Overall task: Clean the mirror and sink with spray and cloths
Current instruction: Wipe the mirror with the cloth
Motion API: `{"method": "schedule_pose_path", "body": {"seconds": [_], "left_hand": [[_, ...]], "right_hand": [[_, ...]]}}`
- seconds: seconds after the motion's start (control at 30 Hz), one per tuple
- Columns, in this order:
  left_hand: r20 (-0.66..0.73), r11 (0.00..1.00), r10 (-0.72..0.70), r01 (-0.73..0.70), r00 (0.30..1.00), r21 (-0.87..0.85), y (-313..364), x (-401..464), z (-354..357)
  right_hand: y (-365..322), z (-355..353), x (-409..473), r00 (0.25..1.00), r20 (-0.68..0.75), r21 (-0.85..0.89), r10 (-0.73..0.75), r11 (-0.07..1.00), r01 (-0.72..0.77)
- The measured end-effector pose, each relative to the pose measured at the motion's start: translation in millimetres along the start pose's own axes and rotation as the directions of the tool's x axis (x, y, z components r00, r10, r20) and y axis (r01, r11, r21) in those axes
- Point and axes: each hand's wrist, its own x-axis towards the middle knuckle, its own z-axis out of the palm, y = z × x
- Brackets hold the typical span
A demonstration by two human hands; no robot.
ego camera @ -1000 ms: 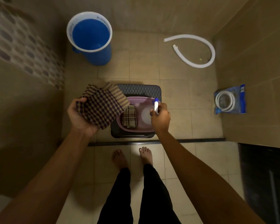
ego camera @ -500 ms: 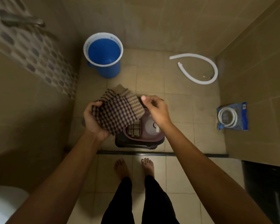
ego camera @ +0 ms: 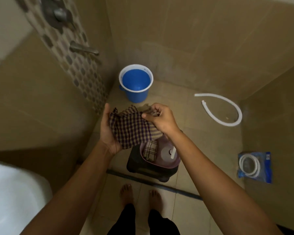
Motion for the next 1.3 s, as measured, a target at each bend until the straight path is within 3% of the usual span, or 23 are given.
{"method": "schedule_pose_path", "body": {"seconds": [0.3, 0.4, 0.47, 0.67, 0.93, 1.1, 1.3], "left_hand": [[0.065, 0.949, 0.309, -0.304, 0.949, -0.079, 16, -76, -13], [-0.036, 0.914, 0.393, -0.395, 0.919, -0.092, 22, -108, -20], [-0.176, 0.875, 0.445, -0.468, 0.878, -0.122, 27, -129, -23], [-0.426, 0.719, 0.596, -0.689, 0.681, -0.095, 43, -214, -23], [-0.523, 0.470, 0.731, -0.879, 0.439, -0.081, 62, -347, -38], [-0.564, 0.345, 0.773, -0.938, 0.289, -0.008, 64, -426, -45], [-0.536, 0.162, 0.835, -0.987, 0.126, 0.020, 72, -510, -37]], "right_hand": [[-75, 40, -10, 0.975, 0.144, -0.098, -0.172, 0.977, 0.187], [-101, 60, -20, 0.944, 0.248, -0.101, -0.216, 0.964, 0.247], [-117, 76, -27, 0.924, 0.296, -0.080, -0.241, 0.958, 0.275], [-162, 129, -62, 0.806, 0.446, -0.090, -0.389, 0.877, 0.472], [-235, 204, -138, 0.485, 0.662, -0.141, -0.571, 0.541, 0.829], [-278, 246, -185, 0.280, 0.668, -0.080, -0.689, 0.308, 0.948], [-334, 276, -240, 0.100, 0.587, -0.025, -0.804, 0.105, 0.994]]}}
